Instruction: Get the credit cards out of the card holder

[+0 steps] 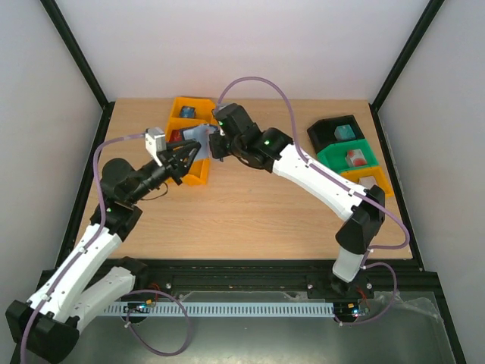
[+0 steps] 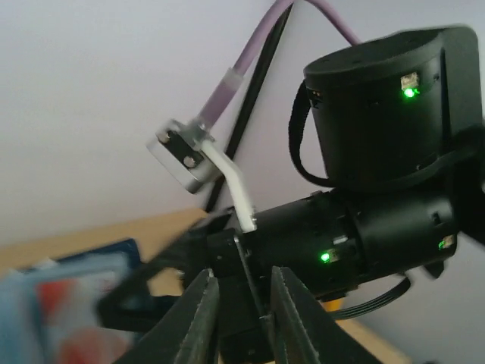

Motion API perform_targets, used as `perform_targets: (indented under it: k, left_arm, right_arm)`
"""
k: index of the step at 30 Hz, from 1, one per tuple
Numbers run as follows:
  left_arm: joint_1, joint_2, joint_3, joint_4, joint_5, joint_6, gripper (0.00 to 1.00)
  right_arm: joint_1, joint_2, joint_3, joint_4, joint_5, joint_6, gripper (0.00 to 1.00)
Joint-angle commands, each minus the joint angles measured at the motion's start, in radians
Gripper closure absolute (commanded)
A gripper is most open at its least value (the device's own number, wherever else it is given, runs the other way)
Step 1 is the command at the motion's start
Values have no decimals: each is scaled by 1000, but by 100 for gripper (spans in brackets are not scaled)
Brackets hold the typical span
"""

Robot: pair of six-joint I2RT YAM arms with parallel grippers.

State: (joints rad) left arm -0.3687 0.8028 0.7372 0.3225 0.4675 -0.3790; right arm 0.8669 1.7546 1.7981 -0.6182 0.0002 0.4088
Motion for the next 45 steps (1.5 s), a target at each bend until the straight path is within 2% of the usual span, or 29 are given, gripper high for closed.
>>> perform_targets:
  k: [1,4,7,15,21,31,38,45]
  left_arm:
    - [-31,45,-1,22,-15,-219,85]
    - [-4,72,-23,-2,-74,-265,93]
    - [19,71,-50,18,-60,-286,94]
    - [51,59,-72,-21,-49,-247,91]
    - [86,49,-79,-25,2,-240,83]
    - [103,67,-58,-51,132,-169,75]
    - [118,63,-53,-51,134,-177,71]
    - [120,63,-53,-49,155,-182,69]
  right_arm:
    - [4,-3,45,24,-105,-15,98]
    - [3,-35,-6,126,-270,-4,98]
    - [-12,-63,-42,202,-372,27,98]
    - [-58,-108,-102,346,-600,69,98]
    - [-113,-169,-198,492,-709,139,98]
    - [-121,-198,-242,520,-905,65,98]
    - [-121,-241,-267,502,-1036,-78,98]
    - [-123,-260,-267,541,-1121,-95,98]
